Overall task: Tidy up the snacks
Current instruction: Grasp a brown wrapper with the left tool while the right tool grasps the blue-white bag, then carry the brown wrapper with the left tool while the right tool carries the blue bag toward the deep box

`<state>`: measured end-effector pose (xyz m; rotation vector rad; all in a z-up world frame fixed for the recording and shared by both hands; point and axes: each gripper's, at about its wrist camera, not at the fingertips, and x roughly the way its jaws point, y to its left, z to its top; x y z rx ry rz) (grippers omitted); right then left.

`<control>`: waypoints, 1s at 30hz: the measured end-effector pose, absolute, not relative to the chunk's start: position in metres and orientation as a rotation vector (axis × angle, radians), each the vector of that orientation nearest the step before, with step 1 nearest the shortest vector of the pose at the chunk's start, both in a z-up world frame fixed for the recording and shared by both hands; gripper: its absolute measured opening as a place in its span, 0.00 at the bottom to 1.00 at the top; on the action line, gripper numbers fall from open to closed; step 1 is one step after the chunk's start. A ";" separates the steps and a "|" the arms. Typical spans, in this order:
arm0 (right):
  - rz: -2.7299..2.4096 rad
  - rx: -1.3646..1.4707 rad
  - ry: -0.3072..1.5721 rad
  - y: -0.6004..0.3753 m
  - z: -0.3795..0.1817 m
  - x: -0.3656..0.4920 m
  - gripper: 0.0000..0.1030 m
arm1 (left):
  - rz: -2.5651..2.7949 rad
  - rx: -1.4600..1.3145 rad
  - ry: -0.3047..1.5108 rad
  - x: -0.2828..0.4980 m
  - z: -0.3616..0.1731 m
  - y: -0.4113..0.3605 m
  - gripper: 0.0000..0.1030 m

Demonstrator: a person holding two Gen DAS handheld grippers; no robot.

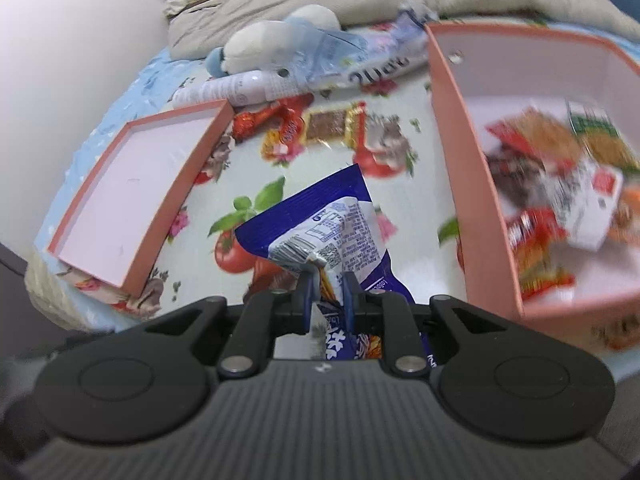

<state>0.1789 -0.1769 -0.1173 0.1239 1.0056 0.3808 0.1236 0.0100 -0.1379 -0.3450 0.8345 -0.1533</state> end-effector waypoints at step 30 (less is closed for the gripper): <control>0.336 0.302 1.046 -0.219 -0.125 0.175 0.19 | -0.025 -0.214 0.961 0.209 -0.173 -0.027 0.34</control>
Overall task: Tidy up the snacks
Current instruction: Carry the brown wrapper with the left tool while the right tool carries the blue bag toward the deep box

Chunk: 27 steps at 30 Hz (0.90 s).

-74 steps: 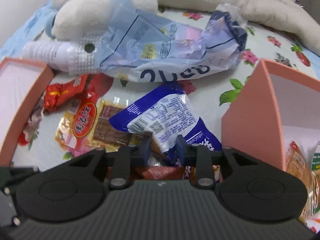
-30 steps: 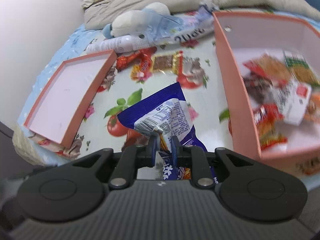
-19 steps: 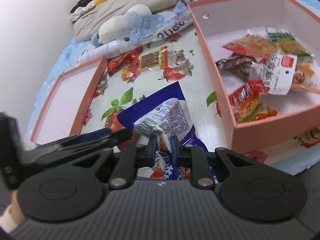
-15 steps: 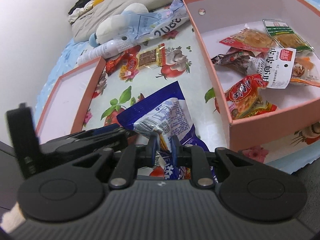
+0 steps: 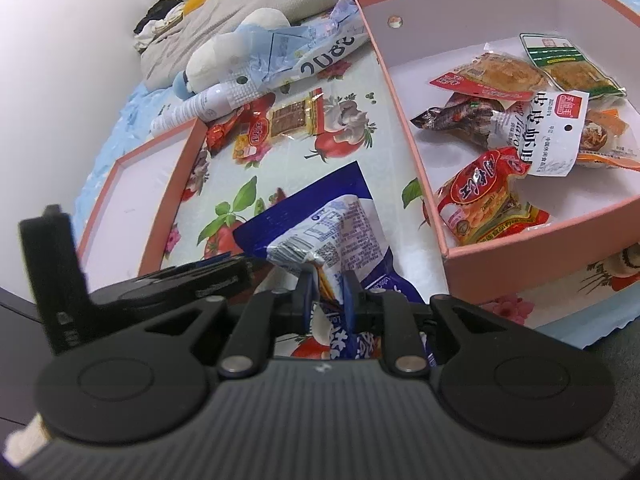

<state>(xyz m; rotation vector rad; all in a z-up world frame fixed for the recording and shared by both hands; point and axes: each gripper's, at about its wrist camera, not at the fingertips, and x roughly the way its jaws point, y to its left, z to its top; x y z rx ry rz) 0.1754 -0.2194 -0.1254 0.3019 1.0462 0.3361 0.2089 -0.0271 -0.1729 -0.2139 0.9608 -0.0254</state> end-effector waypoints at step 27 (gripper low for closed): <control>0.324 0.285 0.862 -0.241 -0.040 0.098 0.19 | 0.042 -0.317 0.813 0.094 -0.042 -0.056 0.34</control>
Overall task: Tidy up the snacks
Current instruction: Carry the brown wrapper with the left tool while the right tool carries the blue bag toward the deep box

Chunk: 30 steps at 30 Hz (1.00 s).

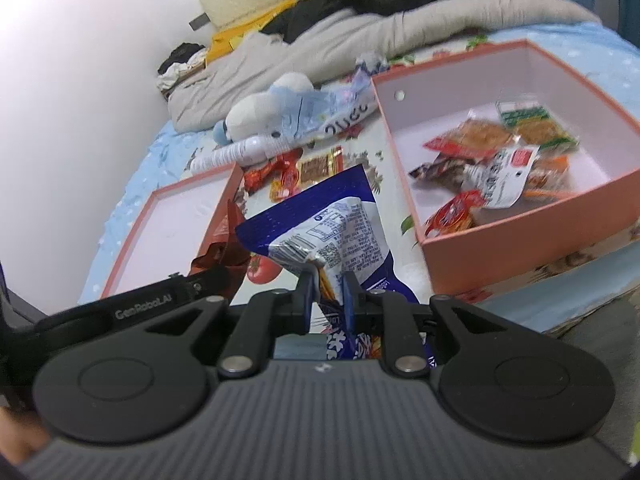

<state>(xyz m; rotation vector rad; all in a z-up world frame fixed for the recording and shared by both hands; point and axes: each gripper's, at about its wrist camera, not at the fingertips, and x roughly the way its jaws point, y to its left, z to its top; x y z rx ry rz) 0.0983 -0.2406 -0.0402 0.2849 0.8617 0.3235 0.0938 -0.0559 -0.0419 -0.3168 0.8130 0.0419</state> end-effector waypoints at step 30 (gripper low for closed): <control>0.131 0.250 0.789 -0.320 -0.009 0.128 0.19 | -0.163 -0.262 0.807 0.143 -0.012 -0.147 0.34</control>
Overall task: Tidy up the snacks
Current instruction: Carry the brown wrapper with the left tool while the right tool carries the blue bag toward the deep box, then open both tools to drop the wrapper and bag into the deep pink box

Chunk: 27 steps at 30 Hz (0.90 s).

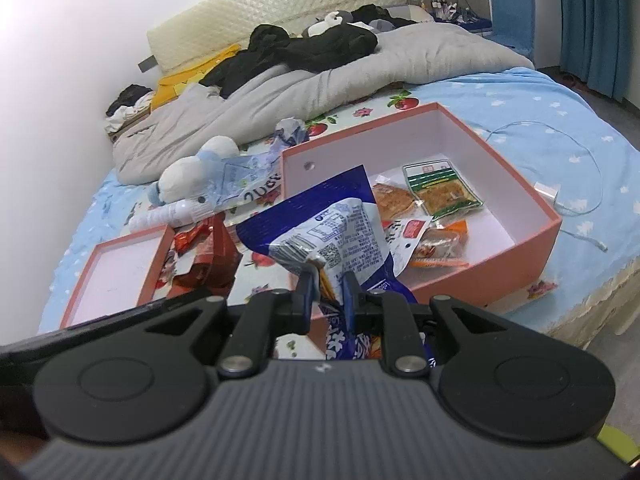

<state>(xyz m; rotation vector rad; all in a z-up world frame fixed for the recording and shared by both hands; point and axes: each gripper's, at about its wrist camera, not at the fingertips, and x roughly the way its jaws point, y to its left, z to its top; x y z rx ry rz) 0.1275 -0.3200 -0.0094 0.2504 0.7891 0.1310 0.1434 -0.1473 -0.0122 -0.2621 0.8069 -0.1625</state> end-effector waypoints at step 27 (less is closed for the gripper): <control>0.096 0.149 0.956 -0.393 -0.105 0.312 0.20 | -0.265 -0.213 1.009 0.377 -0.111 -0.236 0.34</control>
